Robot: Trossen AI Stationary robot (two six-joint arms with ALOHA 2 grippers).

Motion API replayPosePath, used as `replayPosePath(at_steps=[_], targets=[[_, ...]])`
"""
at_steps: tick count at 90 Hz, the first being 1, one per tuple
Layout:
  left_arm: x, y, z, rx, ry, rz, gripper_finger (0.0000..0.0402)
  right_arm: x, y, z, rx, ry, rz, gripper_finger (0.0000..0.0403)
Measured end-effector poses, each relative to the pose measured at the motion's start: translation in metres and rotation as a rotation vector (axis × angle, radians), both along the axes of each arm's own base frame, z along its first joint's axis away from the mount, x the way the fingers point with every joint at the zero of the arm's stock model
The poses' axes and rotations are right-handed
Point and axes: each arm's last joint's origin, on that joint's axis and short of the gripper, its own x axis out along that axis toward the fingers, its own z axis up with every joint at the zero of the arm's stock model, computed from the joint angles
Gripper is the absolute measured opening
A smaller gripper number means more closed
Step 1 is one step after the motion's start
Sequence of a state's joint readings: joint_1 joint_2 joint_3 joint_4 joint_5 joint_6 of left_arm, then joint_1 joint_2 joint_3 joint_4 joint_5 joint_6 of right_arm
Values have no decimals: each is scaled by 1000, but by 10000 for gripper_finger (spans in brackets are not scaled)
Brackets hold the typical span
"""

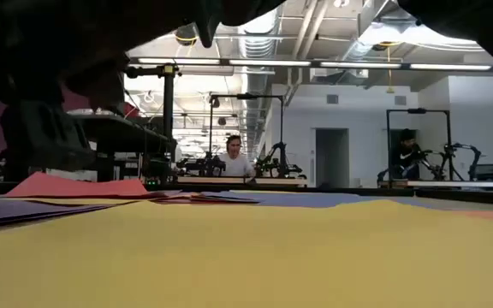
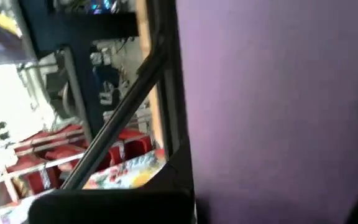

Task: Organize paper
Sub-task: Stack the purple paper on top of the purple paper

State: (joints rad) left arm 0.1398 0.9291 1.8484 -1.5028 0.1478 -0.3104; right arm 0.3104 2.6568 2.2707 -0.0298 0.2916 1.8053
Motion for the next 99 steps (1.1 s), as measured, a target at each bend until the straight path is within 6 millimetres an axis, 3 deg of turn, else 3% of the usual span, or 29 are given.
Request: replayPosePath(at_steps=[24,53,85,99], targets=[[0,0,0,-3,-2,2,82,5,-18,-6,-9,25,12,0],[0,0,0,-5,-5,4,82,4,-13,-22,5,69,59,7],[0,0,1,-6,-6,5,82,4,-17,-25,-5,109,53,117],[0,0,0,-6,-6,5,82,5,-23,-25,-35,107,56,145]])
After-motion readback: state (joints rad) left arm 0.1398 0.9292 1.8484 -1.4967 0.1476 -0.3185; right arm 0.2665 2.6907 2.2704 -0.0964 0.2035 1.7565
